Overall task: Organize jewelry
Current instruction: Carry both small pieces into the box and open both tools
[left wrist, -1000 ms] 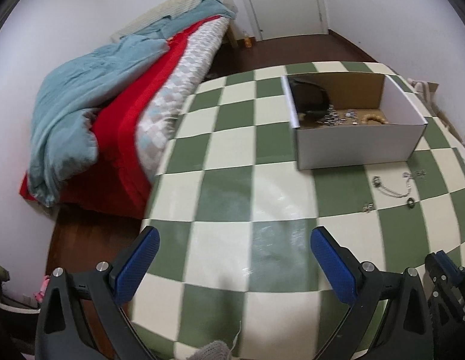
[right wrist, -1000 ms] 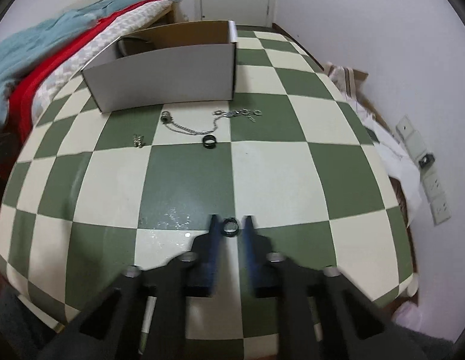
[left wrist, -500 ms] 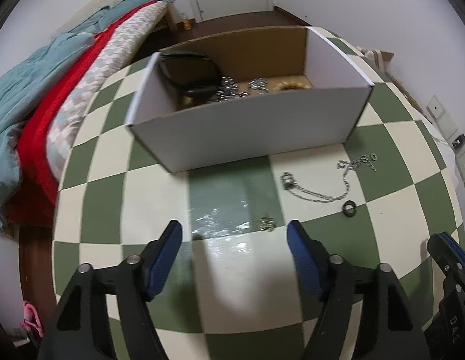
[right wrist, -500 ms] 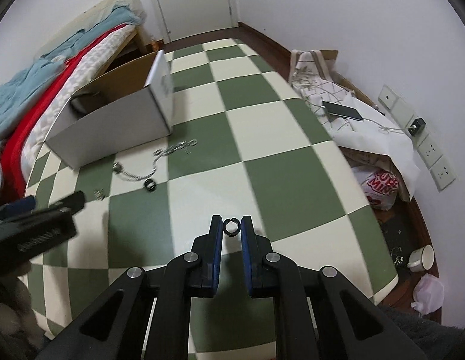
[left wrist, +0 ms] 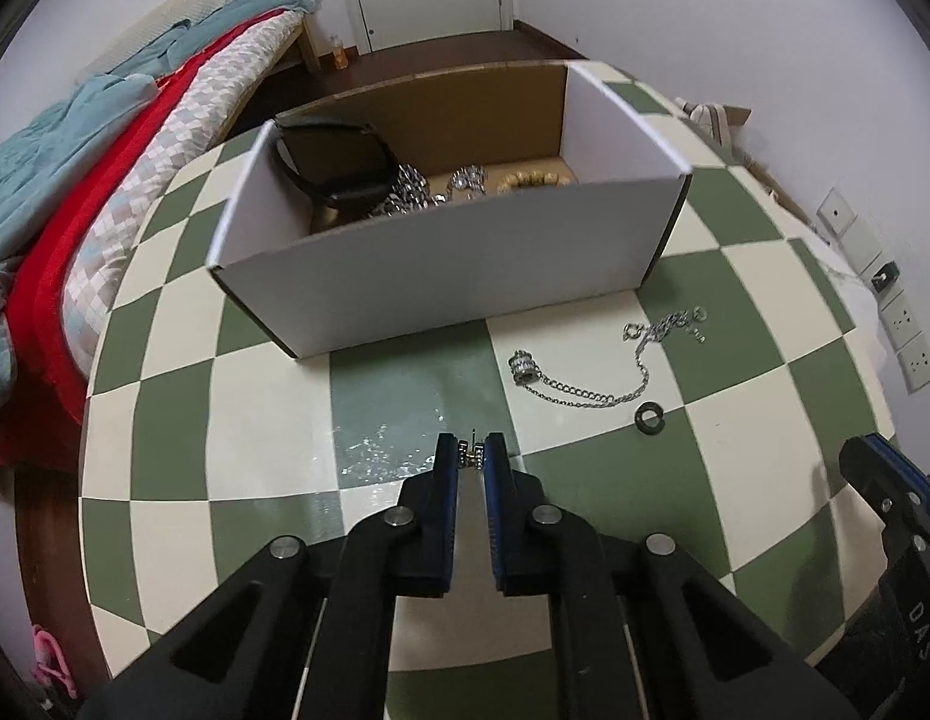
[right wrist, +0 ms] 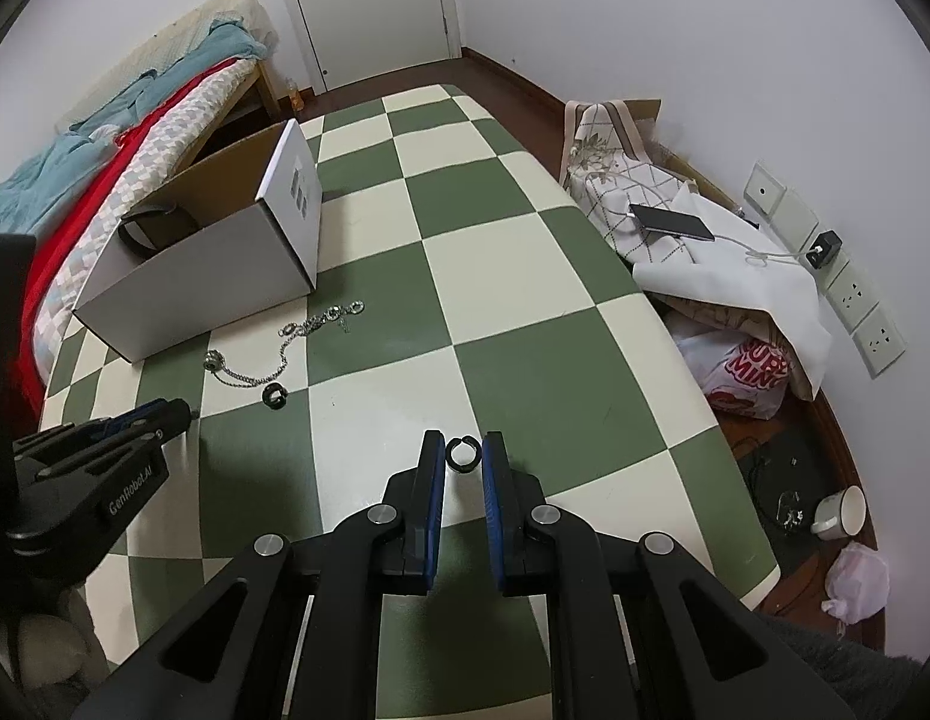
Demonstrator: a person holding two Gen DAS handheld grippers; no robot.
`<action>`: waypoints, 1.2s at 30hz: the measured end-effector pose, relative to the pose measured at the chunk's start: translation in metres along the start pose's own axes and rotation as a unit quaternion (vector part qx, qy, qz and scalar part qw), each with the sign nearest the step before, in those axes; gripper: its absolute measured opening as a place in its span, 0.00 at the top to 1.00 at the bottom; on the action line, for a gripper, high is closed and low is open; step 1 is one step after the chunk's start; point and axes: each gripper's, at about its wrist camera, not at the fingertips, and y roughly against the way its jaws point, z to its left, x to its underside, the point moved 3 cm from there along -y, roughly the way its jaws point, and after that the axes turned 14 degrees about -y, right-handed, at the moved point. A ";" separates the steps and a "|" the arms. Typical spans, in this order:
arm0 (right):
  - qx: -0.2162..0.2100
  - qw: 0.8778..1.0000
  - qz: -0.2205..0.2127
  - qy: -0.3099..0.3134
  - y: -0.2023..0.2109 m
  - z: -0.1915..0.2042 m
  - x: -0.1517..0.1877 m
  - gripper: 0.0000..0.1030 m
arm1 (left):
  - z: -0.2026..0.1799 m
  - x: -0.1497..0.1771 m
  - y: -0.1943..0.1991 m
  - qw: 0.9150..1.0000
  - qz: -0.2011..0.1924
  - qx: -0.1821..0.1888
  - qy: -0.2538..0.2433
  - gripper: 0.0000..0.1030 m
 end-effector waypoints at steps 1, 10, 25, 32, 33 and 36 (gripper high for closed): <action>-0.002 1.000 -0.001 0.000 0.002 0.001 -0.001 0.87 | 0.001 0.000 0.006 1.000 -0.005 -0.001 0.001 0.94; -0.044 0.999 -0.026 0.012 0.037 0.032 -0.023 0.87 | 0.043 -0.028 0.070 0.997 -0.075 -0.014 0.029 0.94; -0.129 0.990 0.016 0.055 0.013 0.146 -0.125 0.87 | 0.123 -0.092 0.044 0.996 -0.040 0.017 0.081 0.94; -0.118 0.987 0.097 0.050 -0.039 0.165 -0.149 0.87 | 0.127 -0.099 0.022 0.995 -0.009 0.036 0.092 0.90; -0.113 0.987 0.105 0.052 -0.044 0.166 -0.151 0.87 | 0.128 -0.100 0.022 0.995 -0.010 0.031 0.091 0.90; -0.113 0.985 0.123 0.043 -0.052 0.163 -0.154 0.77 | 0.134 -0.100 0.022 0.995 -0.013 0.024 0.096 0.82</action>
